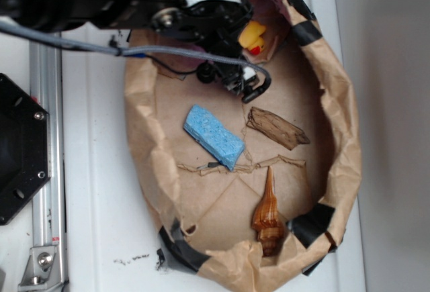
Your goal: Grab the yellow duck.
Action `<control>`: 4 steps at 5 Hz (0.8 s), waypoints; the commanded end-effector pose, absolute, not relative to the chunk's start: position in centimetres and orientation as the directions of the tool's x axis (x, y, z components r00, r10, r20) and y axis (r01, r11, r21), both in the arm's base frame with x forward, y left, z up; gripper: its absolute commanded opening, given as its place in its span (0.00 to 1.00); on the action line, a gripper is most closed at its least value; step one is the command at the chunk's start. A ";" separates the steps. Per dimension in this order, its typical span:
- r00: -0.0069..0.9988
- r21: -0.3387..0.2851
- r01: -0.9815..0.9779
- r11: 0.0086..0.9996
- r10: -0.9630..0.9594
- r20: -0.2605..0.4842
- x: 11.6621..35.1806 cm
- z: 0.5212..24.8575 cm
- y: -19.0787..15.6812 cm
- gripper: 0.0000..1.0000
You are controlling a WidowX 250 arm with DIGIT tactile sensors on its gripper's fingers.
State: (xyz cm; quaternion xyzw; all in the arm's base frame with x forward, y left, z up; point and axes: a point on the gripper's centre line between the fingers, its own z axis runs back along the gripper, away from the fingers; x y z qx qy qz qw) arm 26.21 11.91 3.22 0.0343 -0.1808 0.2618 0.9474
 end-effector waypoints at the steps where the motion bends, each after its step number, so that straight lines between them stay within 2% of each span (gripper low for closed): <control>1: 0.793 -0.005 -0.495 0.869 0.454 0.406 28.7 3.2 12.8 1.00; 3: 0.805 -0.006 -0.467 0.884 0.428 0.411 30.0 2.2 12.0 1.00; 4: 0.798 -0.006 -0.485 0.874 0.446 0.405 30.1 1.5 12.4 0.00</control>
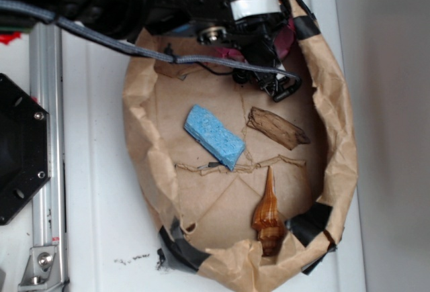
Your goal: Grab the yellow duck.
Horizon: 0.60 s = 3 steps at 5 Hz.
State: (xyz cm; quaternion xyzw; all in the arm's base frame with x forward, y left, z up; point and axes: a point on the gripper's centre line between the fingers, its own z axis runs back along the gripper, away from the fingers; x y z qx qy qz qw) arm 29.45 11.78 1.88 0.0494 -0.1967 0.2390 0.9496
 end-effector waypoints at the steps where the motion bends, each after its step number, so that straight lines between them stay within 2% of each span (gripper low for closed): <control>1: 0.797 -0.008 -0.486 0.874 0.448 0.405 29.9 1.6 12.5 0.00; 3: 0.793 -0.044 -0.480 0.876 0.455 0.405 29.2 3.3 11.8 0.00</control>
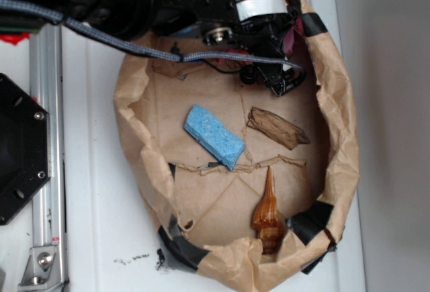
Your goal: Grab the yellow duck.
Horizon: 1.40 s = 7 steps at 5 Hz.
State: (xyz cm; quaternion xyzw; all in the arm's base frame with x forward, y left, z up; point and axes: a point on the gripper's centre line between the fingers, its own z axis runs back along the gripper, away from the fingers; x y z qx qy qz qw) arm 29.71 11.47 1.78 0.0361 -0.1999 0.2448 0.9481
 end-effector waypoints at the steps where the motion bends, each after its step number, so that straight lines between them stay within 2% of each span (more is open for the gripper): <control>1: 0.808 -0.113 -0.417 0.902 0.425 0.408 28.0 6.3 9.4 0.00; 2: 0.836 -0.178 -0.350 0.920 0.392 0.385 27.5 9.4 6.3 0.00; 3: 0.907 -0.197 -0.222 0.955 0.276 0.317 28.7 12.0 2.8 0.00; 4: 0.977 -0.106 -0.136 0.985 0.151 0.153 29.4 13.5 0.6 0.00; 5: 0.972 -0.019 -0.154 0.988 0.155 0.179 29.4 13.5 0.8 0.00; 6: 0.962 -0.068 -0.175 0.982 0.185 0.200 28.9 13.8 2.1 0.00; 7: 0.954 -0.086 -0.189 0.978 0.204 0.220 28.7 14.2 2.9 0.00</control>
